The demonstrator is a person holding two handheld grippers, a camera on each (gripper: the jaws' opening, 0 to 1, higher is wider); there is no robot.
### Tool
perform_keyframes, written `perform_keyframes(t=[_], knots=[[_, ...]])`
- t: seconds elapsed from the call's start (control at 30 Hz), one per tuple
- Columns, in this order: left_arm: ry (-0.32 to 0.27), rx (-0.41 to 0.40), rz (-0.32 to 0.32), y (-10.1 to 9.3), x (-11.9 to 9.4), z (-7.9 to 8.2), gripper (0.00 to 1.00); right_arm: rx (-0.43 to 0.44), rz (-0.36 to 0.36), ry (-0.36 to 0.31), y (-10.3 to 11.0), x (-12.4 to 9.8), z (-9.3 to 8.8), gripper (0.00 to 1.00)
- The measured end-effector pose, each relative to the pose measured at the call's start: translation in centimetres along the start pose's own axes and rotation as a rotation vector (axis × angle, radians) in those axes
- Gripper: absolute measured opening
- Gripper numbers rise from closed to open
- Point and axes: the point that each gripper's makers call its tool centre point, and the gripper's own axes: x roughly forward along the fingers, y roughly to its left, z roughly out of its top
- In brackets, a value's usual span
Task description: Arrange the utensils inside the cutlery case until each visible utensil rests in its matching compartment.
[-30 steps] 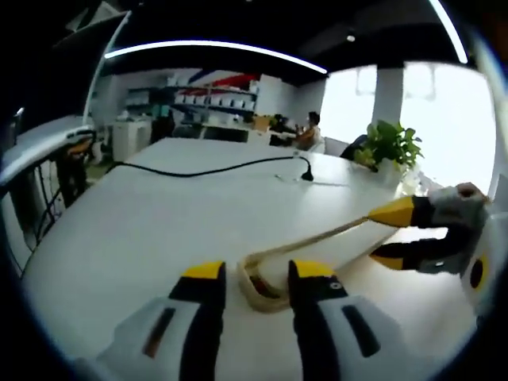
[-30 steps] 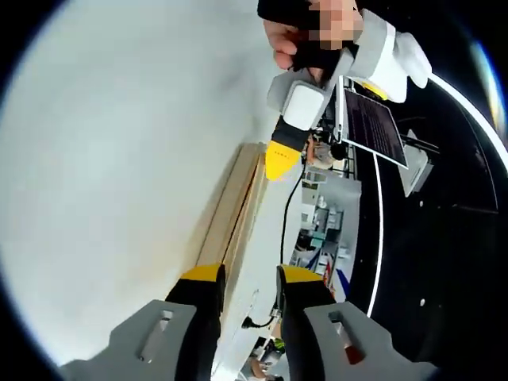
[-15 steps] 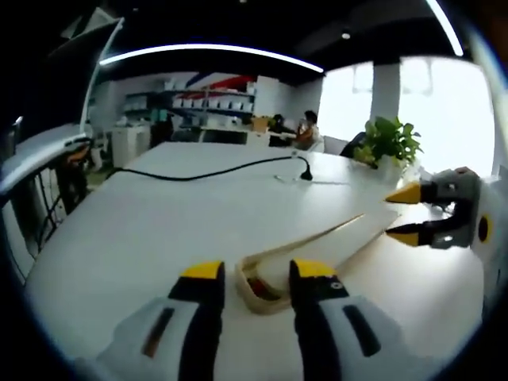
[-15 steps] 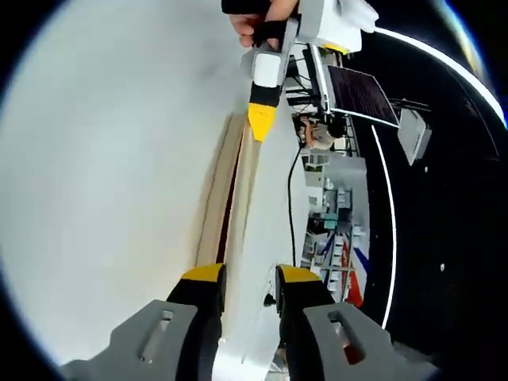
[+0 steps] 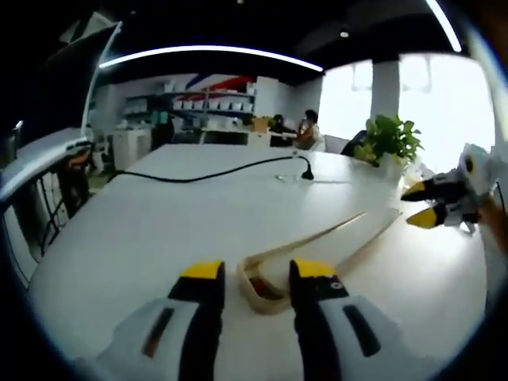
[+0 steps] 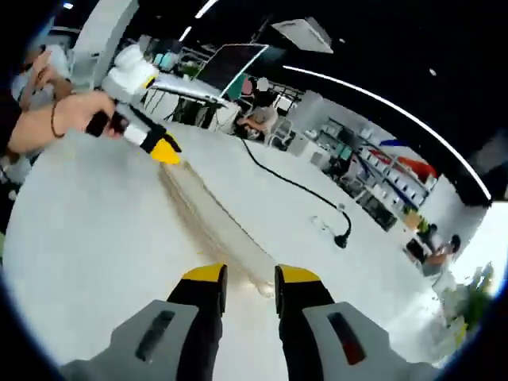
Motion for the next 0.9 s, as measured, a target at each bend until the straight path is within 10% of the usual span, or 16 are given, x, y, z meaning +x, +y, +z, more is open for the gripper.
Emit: perform_keyframes(t=[0.33,0.57,0.9], knots=[[0.0,0.001,0.001,-0.4,-0.3,-0.2,0.34,0.866,0.117,-0.008,-0.6,-0.3,-2.7,0.29],[-0.001,0.001,-0.012,-0.5,-0.2,-0.2,0.33,1.12,0.197,-0.059,-0.9,0.7,-2.8,0.29],[-0.002,-0.019,-0.029,-1.1,-0.5,-0.6,0.33,1.252,0.237,-0.071,-0.5,2.2,-2.1,0.21]])
